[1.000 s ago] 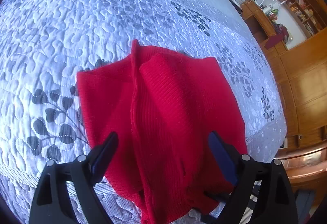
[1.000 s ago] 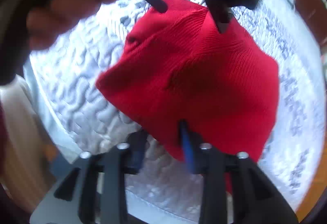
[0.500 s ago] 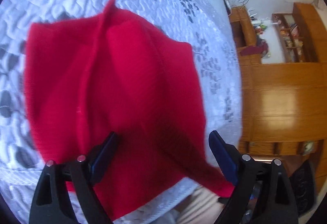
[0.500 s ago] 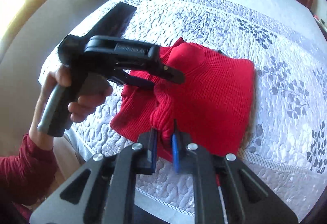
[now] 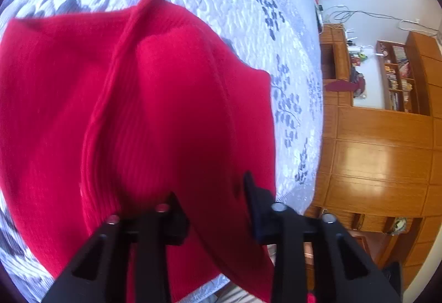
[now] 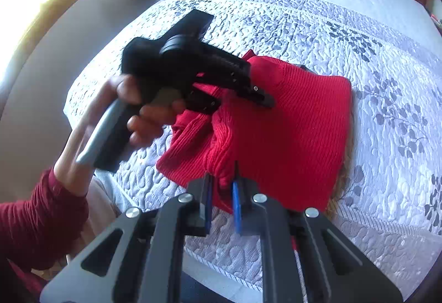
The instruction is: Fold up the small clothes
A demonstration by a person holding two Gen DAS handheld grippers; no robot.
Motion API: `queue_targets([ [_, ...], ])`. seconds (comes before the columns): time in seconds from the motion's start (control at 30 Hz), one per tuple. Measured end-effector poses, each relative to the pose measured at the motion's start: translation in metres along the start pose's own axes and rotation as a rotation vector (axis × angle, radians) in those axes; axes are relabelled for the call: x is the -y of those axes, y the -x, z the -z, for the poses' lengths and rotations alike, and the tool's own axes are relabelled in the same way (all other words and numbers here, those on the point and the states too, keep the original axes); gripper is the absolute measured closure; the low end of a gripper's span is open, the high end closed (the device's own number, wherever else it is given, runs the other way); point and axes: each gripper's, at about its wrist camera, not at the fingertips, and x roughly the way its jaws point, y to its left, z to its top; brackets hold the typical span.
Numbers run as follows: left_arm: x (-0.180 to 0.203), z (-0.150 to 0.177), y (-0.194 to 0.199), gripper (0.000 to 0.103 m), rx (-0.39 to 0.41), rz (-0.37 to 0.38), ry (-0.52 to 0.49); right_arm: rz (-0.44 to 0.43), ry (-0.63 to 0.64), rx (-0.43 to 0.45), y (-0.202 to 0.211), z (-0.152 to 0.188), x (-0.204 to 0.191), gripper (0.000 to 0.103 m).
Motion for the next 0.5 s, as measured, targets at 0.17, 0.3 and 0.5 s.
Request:
queue_targets([
  [0.17,0.024,-0.008,0.003,0.087,0.034,-0.048,-0.068,-0.035,-0.025,0.001,-0.001,-0.001,-0.002,0.094],
  [0.3,0.048,-0.010,0.021,0.087,0.097,-0.045,-0.145,-0.085,-0.020,0.007,-0.004,-0.011,-0.015,0.097],
  [0.5,0.056,-0.003,0.076,0.087,0.206,-0.090,-0.276,-0.146,0.050,0.005,-0.020,-0.032,-0.054,0.097],
])
